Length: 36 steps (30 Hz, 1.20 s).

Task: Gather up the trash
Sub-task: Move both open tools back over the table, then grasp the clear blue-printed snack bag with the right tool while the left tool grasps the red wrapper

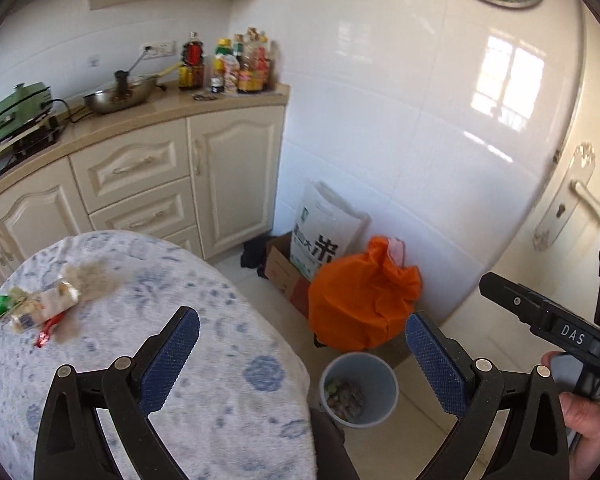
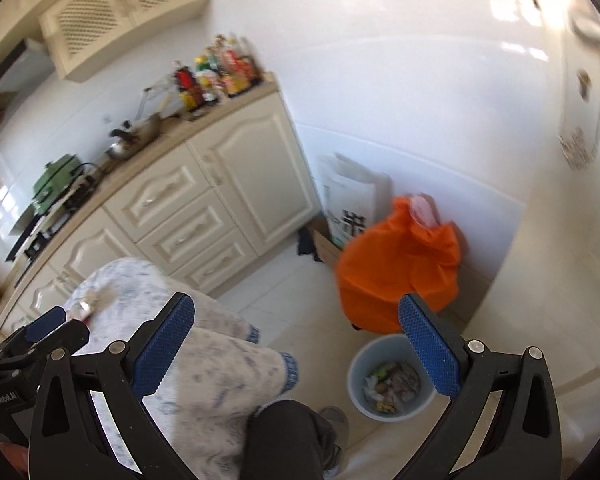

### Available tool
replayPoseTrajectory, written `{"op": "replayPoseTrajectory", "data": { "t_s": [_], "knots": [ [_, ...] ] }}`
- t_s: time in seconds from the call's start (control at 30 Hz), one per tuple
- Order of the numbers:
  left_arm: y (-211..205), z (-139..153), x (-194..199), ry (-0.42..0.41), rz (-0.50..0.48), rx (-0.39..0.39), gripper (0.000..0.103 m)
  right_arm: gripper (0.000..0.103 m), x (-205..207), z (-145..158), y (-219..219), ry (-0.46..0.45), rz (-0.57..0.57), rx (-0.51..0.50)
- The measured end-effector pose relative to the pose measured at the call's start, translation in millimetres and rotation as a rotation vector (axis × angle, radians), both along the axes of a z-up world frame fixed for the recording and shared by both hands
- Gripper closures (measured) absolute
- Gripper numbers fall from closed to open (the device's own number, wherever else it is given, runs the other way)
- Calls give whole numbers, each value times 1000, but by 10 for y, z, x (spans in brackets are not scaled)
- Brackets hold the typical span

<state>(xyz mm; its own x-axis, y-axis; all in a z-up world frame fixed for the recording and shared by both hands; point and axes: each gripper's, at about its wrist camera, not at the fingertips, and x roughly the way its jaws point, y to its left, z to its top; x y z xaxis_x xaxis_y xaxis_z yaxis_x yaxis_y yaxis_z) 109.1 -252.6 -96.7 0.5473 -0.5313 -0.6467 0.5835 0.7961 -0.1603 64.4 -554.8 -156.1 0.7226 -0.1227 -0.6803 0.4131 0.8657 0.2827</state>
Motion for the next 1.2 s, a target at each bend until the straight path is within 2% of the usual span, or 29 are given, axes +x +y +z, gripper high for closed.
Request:
{"op": "replayPoseTrajectory", "data": {
  "t_s": [0.23,0.43,0.57,0.9,1.07,1.2],
  "knots": [
    [831,239,-131,-52,110,-57,1,0,247,324,629,-54,128,-47],
    [1545,353,-206,-85,221,-69,1,0,521,398,1246,-63,286,-81],
    [1965,374,-235,-111,307,-55,1,0,697,383,1679,-62,400,-108],
    [2674,365,-363,-163,504,-4,1,0,1148,277,2755,-68,649,-141],
    [2936,240,-276,-165,568,23,1,0,1351,187,3226,-61,763,-176],
    [3102,51,-83,-132,596,57,1,0,1573,-21,3554,-24,849,-197]
  ]
}}
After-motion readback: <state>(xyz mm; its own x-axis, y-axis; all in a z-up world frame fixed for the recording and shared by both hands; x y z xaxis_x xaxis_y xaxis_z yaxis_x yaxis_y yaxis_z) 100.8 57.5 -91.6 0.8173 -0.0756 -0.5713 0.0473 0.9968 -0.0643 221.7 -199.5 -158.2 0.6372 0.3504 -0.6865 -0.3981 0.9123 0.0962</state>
